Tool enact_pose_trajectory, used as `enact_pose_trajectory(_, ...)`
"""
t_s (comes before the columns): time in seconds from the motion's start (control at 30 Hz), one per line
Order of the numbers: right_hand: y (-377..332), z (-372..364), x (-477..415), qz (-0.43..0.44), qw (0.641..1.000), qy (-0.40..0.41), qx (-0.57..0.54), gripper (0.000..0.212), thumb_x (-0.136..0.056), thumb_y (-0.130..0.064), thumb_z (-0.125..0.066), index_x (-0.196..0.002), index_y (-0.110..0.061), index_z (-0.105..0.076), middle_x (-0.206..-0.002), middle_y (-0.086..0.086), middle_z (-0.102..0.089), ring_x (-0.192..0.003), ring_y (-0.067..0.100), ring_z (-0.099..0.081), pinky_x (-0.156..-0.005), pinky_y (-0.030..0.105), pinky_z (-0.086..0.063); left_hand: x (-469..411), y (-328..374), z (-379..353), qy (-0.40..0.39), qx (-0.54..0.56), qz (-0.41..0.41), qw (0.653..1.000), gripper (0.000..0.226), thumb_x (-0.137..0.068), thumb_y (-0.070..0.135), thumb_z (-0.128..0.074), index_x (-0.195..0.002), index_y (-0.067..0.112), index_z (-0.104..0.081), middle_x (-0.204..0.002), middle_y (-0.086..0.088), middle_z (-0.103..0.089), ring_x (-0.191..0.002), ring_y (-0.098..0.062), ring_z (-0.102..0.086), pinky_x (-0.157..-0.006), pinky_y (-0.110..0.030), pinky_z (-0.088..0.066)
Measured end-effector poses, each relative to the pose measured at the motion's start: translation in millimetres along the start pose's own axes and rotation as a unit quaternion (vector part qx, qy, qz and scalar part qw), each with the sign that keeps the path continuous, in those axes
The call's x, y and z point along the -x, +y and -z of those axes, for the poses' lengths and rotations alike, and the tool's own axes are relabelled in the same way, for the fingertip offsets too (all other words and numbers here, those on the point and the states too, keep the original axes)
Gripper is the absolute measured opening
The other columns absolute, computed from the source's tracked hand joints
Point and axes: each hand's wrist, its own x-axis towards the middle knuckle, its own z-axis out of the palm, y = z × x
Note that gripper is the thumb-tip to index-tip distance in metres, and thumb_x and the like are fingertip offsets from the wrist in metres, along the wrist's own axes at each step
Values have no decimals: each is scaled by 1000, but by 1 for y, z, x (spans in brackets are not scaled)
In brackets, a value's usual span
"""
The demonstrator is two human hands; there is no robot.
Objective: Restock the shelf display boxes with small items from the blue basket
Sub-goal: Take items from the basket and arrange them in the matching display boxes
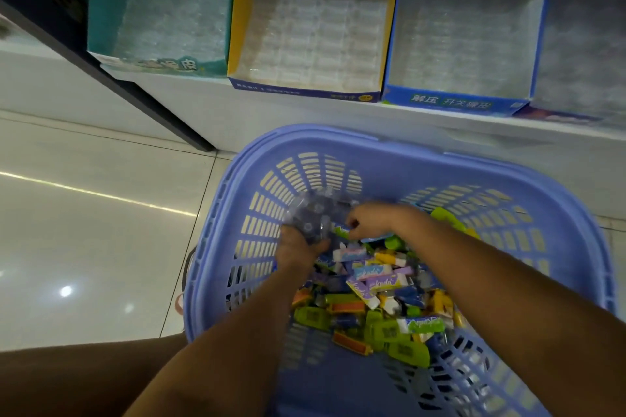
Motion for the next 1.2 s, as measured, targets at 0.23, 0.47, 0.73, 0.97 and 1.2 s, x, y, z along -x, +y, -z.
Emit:
enact_pose_trajectory(0.23,-32,-23,35,-3,984,-173,-42,41,-95,-29,-41,-135,-20,-41,-135,9,-45,-105,25,-46,-84,34,-40,2,24,0,19,27,-39,999,41,-88,22,-65,-119,-1,-50,-109,-18,-61,-103,-32,-59,-78,-35,-45)
enact_pose_trajectory(0.47,-23,-64,94,18,998,44,52,62,-87,-58,-50,-137,-22,-41,-133,8,-48,-122,26,-41,-98,39,-39,8,26,14,-50,-219,-20,974,30,-96,17,-47,-114,-3,-60,-117,-20,-62,-108,-34,-59,-85,-35,-47)
enact_pose_trajectory(0.73,-11,-74,140,-51,992,67,-97,79,-92,-15,-58,-151,-20,-7,-160,4,3,-145,24,-16,-105,32,-36,37,15,0,-181,-424,-195,866,48,-92,47,-52,-122,11,-58,-121,-17,-58,-110,-32,-57,-91,-39,-46)
enact_pose_trajectory(0.97,-16,-53,162,-66,906,262,-326,50,-97,-1,-43,-144,-16,-35,-148,5,-39,-123,24,-51,-89,29,-46,65,52,-13,-214,-318,-203,901,17,-89,25,-62,-94,8,-62,-95,-12,-63,-92,-28,-60,-86,-42,-49)
enact_pose_trajectory(1.2,-58,-16,130,13,789,263,-556,29,-99,-9,-44,-126,-5,-54,-127,4,-58,-111,9,-53,-89,18,-48,82,72,-4,-374,240,-12,896,16,-86,-5,-48,-83,5,-61,-79,-9,-61,-75,-23,-62,-68,-33,-56)
